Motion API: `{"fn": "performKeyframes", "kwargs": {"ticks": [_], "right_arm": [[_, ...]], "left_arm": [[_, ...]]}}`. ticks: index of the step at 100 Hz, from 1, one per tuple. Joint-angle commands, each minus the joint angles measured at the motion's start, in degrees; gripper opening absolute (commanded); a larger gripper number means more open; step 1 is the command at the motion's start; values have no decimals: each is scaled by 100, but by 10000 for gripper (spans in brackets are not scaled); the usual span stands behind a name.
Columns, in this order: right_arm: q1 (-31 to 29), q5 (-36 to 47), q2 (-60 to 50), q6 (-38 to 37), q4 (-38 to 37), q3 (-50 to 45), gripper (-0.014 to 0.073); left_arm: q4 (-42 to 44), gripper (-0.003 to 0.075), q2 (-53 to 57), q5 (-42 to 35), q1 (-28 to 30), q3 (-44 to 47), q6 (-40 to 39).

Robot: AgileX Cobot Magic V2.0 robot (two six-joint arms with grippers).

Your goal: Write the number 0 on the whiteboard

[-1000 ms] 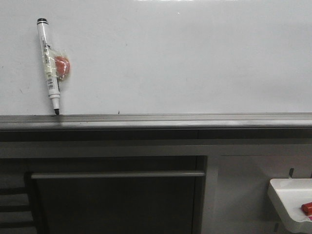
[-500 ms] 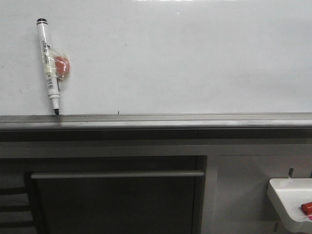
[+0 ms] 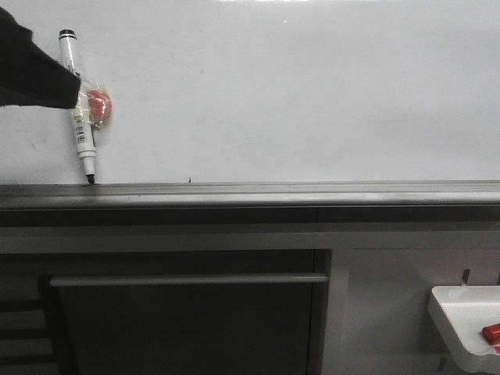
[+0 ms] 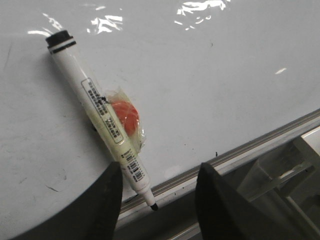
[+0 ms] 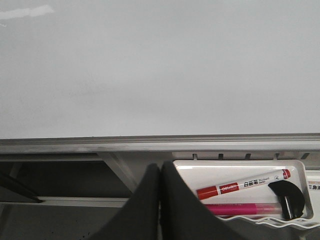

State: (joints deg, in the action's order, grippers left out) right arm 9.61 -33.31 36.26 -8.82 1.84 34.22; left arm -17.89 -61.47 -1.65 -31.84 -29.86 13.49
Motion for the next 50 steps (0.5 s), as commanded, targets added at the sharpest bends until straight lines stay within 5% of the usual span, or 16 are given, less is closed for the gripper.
{"fn": "performKeyframes", "kwargs": {"ticks": [1, 50], "right_arm": [[4, 416, 32, 89, -14, 202, -55], [4, 581, 32, 196, -14, 202, -55]], "left_arm": [[-63, 320, -65, -647, -54, -197, -6], [-721, 320, -810, -1349, -113, -197, -42]]}}
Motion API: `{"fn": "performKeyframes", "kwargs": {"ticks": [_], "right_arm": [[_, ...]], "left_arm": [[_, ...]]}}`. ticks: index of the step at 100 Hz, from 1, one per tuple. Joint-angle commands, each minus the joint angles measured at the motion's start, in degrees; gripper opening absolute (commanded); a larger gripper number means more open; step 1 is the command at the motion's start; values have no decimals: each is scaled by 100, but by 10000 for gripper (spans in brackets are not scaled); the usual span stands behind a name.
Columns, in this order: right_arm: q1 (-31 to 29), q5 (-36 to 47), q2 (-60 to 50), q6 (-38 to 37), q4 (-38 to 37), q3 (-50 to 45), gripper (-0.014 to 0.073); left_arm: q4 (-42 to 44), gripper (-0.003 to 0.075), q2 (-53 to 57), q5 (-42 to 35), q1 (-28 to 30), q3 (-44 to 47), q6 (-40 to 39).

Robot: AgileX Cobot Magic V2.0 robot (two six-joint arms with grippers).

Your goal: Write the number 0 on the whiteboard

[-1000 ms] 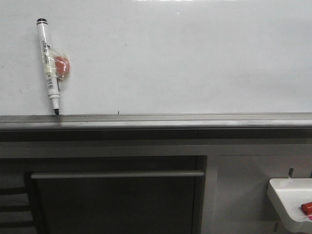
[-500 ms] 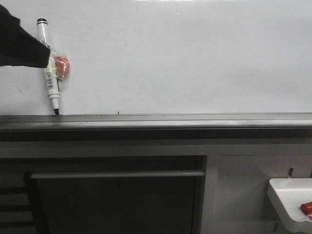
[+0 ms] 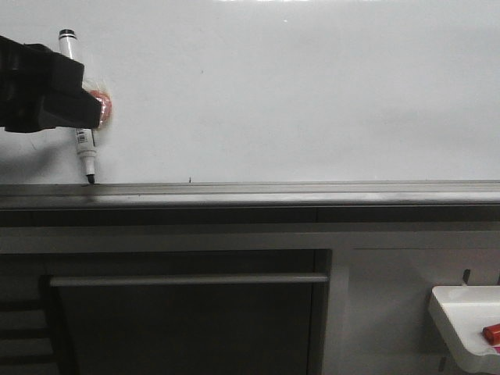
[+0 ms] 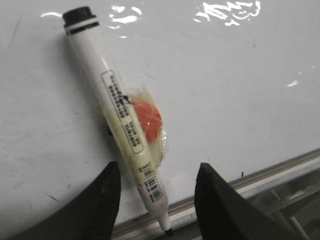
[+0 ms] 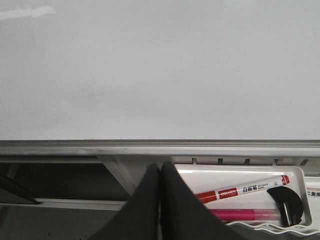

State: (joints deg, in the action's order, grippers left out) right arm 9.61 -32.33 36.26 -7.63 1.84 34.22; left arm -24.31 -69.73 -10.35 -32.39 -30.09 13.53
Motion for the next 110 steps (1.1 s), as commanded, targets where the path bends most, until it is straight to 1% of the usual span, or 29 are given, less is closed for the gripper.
{"fn": "performKeyframes", "kwargs": {"ticks": [1, 9, 45, 63, 70, 87, 94, 101, 110], "right_arm": [[4, 492, 32, 78, -14, 202, -55], [4, 532, 32, 78, -14, 202, -56], [4, 557, 32, 78, -14, 202, -55], [4, 470, 32, 78, -14, 202, -55], [4, 363, 32, 78, -14, 202, -55], [4, 221, 32, 78, -14, 202, -55], [4, 221, 32, 78, -14, 202, -55], [4, 221, 32, 78, -14, 202, -55], [4, 221, 32, 78, -14, 202, -55]], "left_arm": [[-89, 320, 1, -480, -59, -174, -49], [-97, 320, -64, -490, -62, -174, -182], [-116, 315, -515, -676, -94, -174, -217], [-116, 309, -584, -1002, -94, -174, -217], [-116, 266, -598, -1055, -94, -174, -217], [-116, 81, -598, -1055, -94, -174, -217], [-116, 23, -598, -1022, -94, -174, -217], [-116, -15, -598, -932, -94, -174, -217], [-116, -20, -598, -846, -94, -174, -217]]}}
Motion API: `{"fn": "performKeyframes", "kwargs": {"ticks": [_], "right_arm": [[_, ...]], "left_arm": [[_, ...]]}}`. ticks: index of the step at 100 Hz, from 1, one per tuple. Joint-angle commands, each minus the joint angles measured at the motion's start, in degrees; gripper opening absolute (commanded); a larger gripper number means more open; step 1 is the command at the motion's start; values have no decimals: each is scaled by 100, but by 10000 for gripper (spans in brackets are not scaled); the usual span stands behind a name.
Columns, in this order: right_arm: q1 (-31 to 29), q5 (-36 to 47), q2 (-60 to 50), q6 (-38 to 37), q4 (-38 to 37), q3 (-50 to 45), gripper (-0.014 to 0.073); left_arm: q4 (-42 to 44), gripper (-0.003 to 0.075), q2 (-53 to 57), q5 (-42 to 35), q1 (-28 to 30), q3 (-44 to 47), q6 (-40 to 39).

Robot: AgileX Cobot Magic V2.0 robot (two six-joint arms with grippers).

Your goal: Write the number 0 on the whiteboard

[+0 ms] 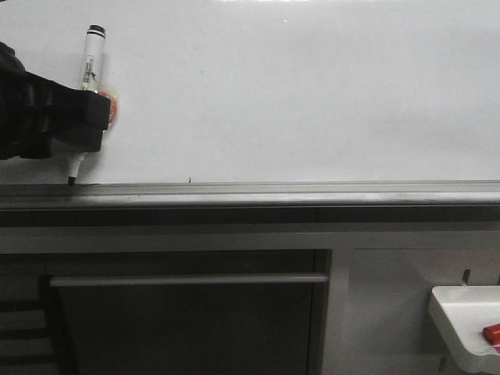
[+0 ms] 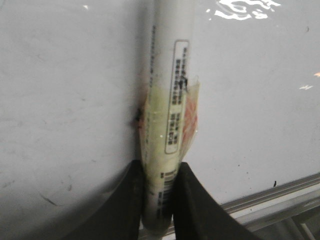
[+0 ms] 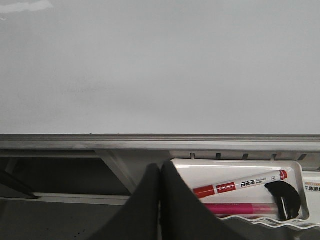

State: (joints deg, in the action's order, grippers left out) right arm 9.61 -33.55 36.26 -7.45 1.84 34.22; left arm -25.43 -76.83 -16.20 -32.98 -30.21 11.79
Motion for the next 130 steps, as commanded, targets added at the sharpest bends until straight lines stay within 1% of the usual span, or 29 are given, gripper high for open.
{"fn": "performKeyframes", "kwargs": {"ticks": [1, 9, 17, 28, 35, 45, 61, 64, 69, 76, 81, 88, 91, 97, 109, 118, 130], "right_arm": [[4, 344, 32, 59, -14, 202, -55], [4, 344, 32, 59, -14, 202, -55], [4, 278, 32, 59, 161, 202, -55], [20, 233, 32, 59, 333, 202, -55], [167, 248, 32, 88, 333, 202, -56], [569, 344, 32, 462, 346, 202, -55], [1652, 487, 32, 1382, 346, 202, -48], [1902, 567, 32, 1522, 346, 202, -32], [2254, 712, 32, 1699, 346, 202, 20], [2753, 995, 105, 1713, 346, 202, 140], [3094, 1206, 205, 1713, 346, 213, 252], [3544, 1562, 402, 1713, 346, 213, 346], [3717, 1701, 496, 1731, 346, 213, 356], [4084, 1942, 717, 1946, 346, 225, 349], [4624, 1996, 1190, 2245, 292, 521, 342], [4735, 1996, 1514, 2245, -47, 750, 342], [4735, 1996, 1832, 2245, -223, 1026, 342]], "left_arm": [[-4, -20, 112, -260, -34, -162, -42], [-4, -20, 112, -230, -34, -162, -42], [35, -20, 133, -214, -34, -162, -42], [618, -20, 268, -23, -34, -162, -42], [1023, -20, 438, 161, -85, -162, -42], [1662, -20, 744, 355, -170, -162, -42], [2989, -20, 1402, 540, -395, -162, -42], [3229, -20, 1519, 557, -445, -162, -42], [3692, -20, 1708, 570, -489, -162, -42], [4260, -20, 1937, 570, -530, -162, -42], [4642, -20, 2051, 594, -545, -162, -42], [5124, -20, 2139, 644, -545, -162, -42], [5270, -20, 2165, 660, -545, -162, -42], [5594, -20, 2191, 670, -559, -162, -42], [6346, -20, 2191, 769, -781, -162, -42], [6698, -20, 2191, 824, -1054, -162, -42], [6751, -20, 2191, 1050, -1338, -162, -42]]}}
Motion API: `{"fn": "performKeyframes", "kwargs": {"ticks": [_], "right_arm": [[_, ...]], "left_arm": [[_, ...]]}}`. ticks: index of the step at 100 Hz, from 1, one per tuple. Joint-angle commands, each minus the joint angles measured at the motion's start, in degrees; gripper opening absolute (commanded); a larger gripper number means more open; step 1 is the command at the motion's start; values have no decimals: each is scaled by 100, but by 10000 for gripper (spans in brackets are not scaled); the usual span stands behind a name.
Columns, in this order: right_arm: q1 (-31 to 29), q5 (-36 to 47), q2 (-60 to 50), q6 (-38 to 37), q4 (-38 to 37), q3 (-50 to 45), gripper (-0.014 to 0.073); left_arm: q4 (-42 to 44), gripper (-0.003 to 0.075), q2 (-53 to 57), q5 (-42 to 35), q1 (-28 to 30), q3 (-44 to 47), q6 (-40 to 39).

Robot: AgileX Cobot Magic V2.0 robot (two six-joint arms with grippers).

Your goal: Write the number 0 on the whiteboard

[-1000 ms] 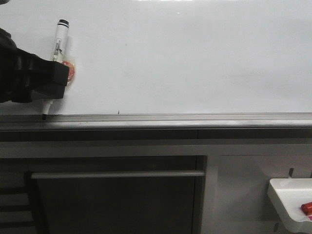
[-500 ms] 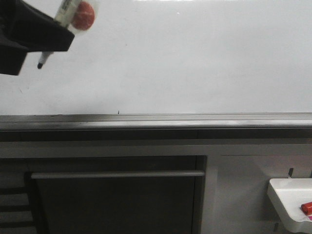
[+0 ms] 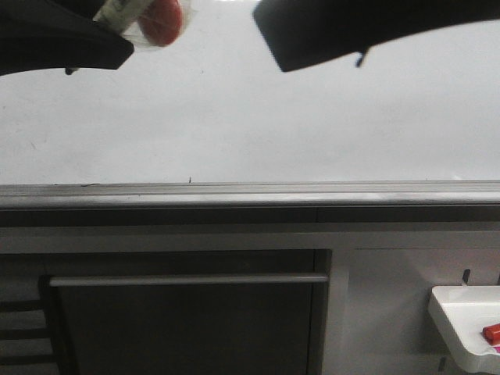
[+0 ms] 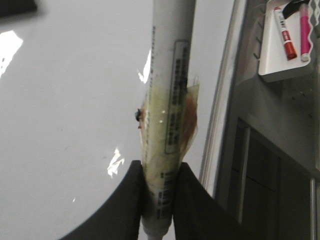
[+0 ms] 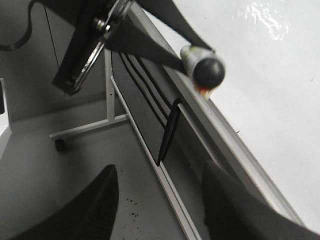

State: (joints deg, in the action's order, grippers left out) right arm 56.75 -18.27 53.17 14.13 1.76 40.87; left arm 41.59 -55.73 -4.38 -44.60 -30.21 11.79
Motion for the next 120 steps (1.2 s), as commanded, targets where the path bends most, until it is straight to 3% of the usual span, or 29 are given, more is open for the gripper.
{"fn": "performKeyframes", "kwargs": {"ticks": [1, 85, 97, 113, 120], "right_arm": [[21, 482, 156, 86, -244, 373, 342], [30, 1453, 1025, 86, -268, 634, 332], [30, 1453, 1025, 86, -268, 634, 220], [30, 1389, 1033, 86, -268, 634, -72], [30, 1341, 1033, 86, -256, 634, -66]], "left_arm": [[49, -20, 80, -83, -200, -162, -42], [49, -20, 69, -4, -295, -78, -42], [49, -20, 69, -4, -295, -78, -42], [49, -20, 69, -4, -295, -78, -42], [49, -20, 69, -4, -295, -78, -42]]}}
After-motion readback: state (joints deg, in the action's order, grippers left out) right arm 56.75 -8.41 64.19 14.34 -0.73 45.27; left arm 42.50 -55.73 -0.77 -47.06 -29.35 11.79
